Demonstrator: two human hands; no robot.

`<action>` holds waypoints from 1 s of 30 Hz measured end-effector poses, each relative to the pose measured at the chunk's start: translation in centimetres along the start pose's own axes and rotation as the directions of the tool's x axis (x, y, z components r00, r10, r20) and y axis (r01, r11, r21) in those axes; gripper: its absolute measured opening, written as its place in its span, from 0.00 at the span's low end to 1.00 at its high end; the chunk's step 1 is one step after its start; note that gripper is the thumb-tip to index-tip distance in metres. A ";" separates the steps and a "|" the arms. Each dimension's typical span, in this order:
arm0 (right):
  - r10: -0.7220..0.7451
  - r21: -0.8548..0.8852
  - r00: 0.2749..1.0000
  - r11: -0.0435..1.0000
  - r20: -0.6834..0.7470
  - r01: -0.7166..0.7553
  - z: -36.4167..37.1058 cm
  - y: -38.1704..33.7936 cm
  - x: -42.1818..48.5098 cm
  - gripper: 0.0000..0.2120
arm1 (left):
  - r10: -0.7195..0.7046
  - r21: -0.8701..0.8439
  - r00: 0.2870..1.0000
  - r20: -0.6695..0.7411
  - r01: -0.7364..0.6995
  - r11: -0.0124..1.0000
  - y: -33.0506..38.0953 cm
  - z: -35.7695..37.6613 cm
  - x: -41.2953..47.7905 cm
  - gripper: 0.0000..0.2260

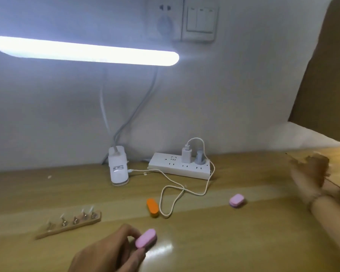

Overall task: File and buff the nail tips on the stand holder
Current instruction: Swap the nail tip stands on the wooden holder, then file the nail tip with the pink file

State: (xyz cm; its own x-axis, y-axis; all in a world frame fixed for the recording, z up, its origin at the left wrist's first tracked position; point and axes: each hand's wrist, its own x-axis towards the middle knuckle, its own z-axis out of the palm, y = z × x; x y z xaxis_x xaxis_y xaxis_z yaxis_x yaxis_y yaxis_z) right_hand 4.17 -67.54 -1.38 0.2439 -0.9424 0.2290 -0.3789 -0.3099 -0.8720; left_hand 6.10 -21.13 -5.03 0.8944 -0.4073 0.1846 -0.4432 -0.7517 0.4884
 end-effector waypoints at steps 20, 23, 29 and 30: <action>-0.382 0.027 0.550 0.838 0.743 0.545 2.6 -5.9 -34.4 0.14 | -0.386 -0.126 0.902 -0.192 0.368 0.921 -11.8 -6.1 -1.4 0.24; -0.409 0.071 0.570 0.850 0.713 0.521 2.2 -5.9 -34.7 0.14 | -0.352 -0.052 0.917 -0.189 0.349 0.936 -11.4 -5.8 -1.1 0.19; -0.399 0.053 0.605 0.860 0.689 0.507 2.1 -6.0 -34.9 0.10 | -0.191 -0.060 0.978 -0.087 0.186 0.981 -10.8 -5.7 -1.8 0.06; -0.399 0.026 0.599 0.845 0.694 0.533 2.2 -5.9 -35.0 0.10 | -0.162 -0.068 0.984 -0.079 0.157 0.985 -10.5 -5.5 -1.8 0.07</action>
State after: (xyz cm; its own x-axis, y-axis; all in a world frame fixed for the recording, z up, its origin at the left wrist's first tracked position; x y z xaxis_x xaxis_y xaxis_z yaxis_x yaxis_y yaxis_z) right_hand -0.18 -32.50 -5.24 0.9172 -0.3529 0.1847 -0.1668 -0.7614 -0.6265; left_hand 9.48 -9.61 -5.79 0.9562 -0.2381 0.1702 -0.2926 -0.7694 0.5678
